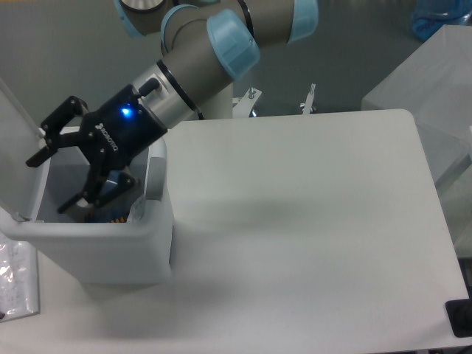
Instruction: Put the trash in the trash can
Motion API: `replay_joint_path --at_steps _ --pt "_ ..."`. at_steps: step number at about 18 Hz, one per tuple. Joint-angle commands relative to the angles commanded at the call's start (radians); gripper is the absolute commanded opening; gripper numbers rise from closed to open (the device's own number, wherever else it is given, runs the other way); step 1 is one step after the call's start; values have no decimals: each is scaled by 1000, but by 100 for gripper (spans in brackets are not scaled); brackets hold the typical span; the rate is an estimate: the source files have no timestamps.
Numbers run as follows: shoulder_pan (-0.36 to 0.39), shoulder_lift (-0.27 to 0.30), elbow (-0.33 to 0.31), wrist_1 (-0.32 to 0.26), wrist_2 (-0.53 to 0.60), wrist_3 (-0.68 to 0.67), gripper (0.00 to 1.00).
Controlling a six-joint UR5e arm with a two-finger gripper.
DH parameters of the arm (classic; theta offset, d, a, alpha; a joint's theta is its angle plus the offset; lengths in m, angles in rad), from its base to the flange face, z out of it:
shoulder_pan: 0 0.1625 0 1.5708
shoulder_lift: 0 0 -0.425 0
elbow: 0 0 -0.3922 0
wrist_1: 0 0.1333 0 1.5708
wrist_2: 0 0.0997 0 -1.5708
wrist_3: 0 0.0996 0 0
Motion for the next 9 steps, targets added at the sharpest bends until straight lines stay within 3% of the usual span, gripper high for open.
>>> replay_joint_path --at_steps 4,9 --pt "126 -8 8 0 12 6 100" --pt "215 -49 17 -2 299 110 100"
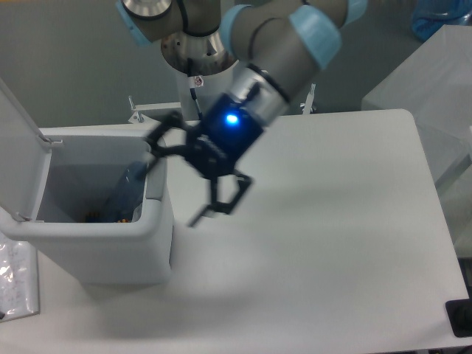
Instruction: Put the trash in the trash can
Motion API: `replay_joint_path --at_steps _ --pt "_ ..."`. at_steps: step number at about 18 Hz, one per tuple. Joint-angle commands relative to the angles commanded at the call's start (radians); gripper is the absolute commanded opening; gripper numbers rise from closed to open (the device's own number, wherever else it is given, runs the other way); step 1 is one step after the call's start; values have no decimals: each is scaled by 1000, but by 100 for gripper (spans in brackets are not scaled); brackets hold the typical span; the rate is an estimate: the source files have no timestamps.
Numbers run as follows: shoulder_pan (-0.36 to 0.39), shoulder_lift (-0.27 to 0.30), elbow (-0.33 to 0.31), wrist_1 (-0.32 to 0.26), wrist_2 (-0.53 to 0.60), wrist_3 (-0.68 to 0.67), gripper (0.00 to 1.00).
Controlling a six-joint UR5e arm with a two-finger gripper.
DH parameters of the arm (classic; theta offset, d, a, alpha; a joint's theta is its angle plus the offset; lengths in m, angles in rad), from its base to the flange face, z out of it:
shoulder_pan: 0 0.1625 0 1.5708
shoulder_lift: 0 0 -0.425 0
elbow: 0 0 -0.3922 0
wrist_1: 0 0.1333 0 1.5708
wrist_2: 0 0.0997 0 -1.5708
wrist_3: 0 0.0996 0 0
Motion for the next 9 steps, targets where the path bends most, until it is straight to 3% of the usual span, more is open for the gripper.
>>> replay_joint_path --at_steps 4,6,9 --pt "17 -113 83 -2 183 8 100" --pt "23 -201 155 -3 279 20 100" --pt "37 -278 236 -17 440 115 100"
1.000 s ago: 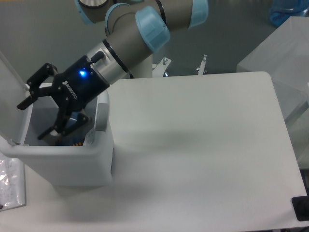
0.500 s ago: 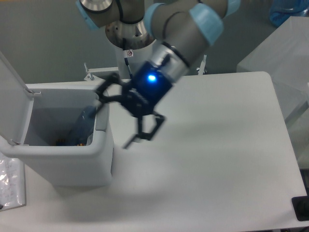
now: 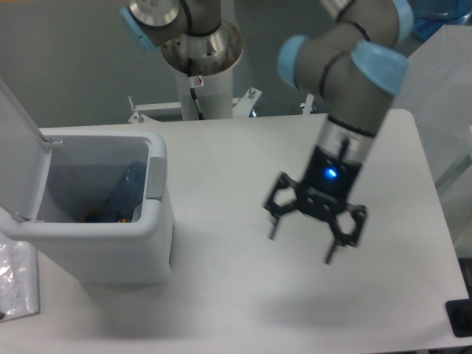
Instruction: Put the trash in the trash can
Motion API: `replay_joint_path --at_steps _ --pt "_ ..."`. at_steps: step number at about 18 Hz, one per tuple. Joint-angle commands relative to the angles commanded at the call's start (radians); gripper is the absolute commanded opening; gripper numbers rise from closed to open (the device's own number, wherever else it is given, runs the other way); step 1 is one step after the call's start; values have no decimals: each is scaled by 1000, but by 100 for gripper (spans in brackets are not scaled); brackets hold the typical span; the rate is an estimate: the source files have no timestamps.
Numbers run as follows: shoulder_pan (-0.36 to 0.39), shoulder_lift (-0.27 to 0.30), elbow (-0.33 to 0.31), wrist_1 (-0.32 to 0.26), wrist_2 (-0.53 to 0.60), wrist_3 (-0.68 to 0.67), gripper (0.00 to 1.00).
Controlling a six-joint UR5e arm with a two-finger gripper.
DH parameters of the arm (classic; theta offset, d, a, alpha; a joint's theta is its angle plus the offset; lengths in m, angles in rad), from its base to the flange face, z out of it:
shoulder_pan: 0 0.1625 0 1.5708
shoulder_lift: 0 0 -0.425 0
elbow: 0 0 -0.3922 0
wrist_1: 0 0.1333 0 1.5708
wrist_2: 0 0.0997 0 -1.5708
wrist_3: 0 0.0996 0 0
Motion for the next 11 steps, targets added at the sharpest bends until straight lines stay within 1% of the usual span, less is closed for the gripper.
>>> replay_joint_path --at_steps 2,3,4,5,7,9,11 --pt "0 -9 12 -40 52 98 100" --pt "0 -9 14 -73 74 132 100" --pt "2 -9 20 -113 92 166 100" --pt "3 -15 43 -183 132 228 100" --pt "3 -25 72 -267 213 296 100" --pt "5 -35 88 -284 269 303 100" --pt "6 -45 94 -284 275 303 100"
